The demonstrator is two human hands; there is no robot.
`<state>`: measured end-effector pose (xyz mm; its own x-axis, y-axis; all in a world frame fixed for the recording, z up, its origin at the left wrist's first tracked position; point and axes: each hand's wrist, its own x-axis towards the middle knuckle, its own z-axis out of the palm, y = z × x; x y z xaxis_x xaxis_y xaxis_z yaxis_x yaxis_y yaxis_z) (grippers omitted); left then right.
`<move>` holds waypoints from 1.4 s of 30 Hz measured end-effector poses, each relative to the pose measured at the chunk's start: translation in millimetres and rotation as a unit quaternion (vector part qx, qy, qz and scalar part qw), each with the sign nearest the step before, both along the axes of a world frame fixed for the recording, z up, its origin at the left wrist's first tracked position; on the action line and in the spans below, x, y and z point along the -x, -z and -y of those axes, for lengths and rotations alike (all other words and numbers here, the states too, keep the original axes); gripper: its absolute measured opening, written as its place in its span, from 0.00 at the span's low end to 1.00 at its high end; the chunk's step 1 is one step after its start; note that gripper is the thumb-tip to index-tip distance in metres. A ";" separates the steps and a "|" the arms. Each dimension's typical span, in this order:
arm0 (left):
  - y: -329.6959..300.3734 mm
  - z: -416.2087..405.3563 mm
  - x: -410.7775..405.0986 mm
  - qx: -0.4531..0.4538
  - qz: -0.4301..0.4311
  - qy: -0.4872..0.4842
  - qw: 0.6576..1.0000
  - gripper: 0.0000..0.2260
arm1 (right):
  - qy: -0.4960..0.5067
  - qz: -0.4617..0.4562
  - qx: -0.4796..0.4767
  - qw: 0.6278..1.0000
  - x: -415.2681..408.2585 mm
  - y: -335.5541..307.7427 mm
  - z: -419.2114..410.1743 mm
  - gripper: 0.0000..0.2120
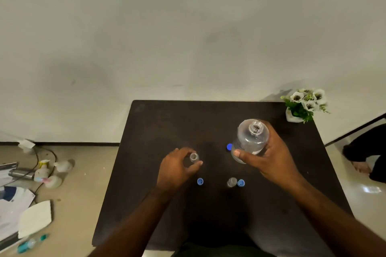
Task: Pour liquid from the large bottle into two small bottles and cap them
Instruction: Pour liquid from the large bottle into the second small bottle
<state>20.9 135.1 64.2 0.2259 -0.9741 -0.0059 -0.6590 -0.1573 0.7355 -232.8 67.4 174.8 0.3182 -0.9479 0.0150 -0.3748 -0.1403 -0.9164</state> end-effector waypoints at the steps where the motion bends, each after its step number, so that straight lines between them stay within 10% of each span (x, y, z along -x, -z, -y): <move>1: -11.6 2.0 1.4 0.002 -0.018 0.008 1.000 0.12 | 0.003 0.007 0.002 1.000 1.7 -3.8 -0.9 0.39; 27: -254.0 40.0 48.9 0.212 -0.098 0.060 0.971 0.16 | 0.030 -0.110 0.275 0.955 25.0 -157.9 27.4 0.39; 42: -260.1 48.1 56.4 0.238 -0.062 0.056 0.968 0.18 | 0.008 -0.242 0.411 0.879 32.1 -197.7 41.5 0.37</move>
